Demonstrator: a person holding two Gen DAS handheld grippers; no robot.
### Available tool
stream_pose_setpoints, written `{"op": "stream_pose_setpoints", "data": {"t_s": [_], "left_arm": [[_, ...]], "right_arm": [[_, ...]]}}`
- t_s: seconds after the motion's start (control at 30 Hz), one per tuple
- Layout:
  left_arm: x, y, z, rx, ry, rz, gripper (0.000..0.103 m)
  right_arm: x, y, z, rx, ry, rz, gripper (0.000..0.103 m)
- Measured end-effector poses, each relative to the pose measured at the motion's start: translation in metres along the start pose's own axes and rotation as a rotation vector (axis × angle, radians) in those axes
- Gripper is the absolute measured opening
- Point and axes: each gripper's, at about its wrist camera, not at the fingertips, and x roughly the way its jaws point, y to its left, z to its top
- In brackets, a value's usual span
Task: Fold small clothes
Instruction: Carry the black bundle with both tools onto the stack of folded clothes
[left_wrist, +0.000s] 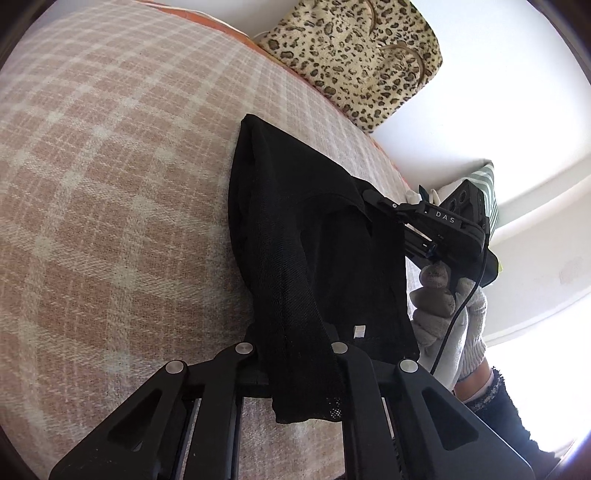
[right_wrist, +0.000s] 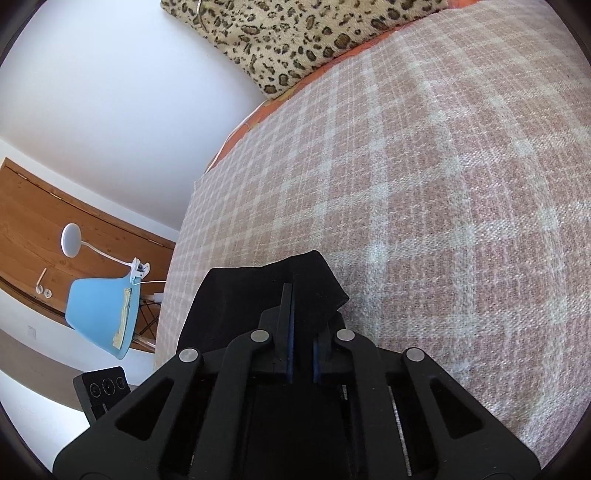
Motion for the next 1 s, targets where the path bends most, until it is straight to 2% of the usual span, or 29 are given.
{"op": "stream_pose_setpoints", "data": {"t_s": [0.17,0.4,0.67,1.0], "left_arm": [[-0.008,-0.020,0.004,0.068,-0.026,-0.010,0.007],[-0.009,-0.037,0.006,0.104,-0.037,-0.032,0.007],[0.000,-0.061,0.006,0.146,-0.029,-0.073,0.007],[0.021,-0.131,0.007,0.267,-0.021,-0.140,0.007]], "right_arm": [[-0.009,0.022,0.002,-0.048,-0.032,-0.001,0.007],[-0.026,0.046,0.000,-0.115,-0.072,0.001,0.007],[-0.064,0.046,0.001,-0.118,-0.125,-0.007,0.007],[-0.139,0.027,0.004,-0.117,-0.221,-0.040,0.007]]}}
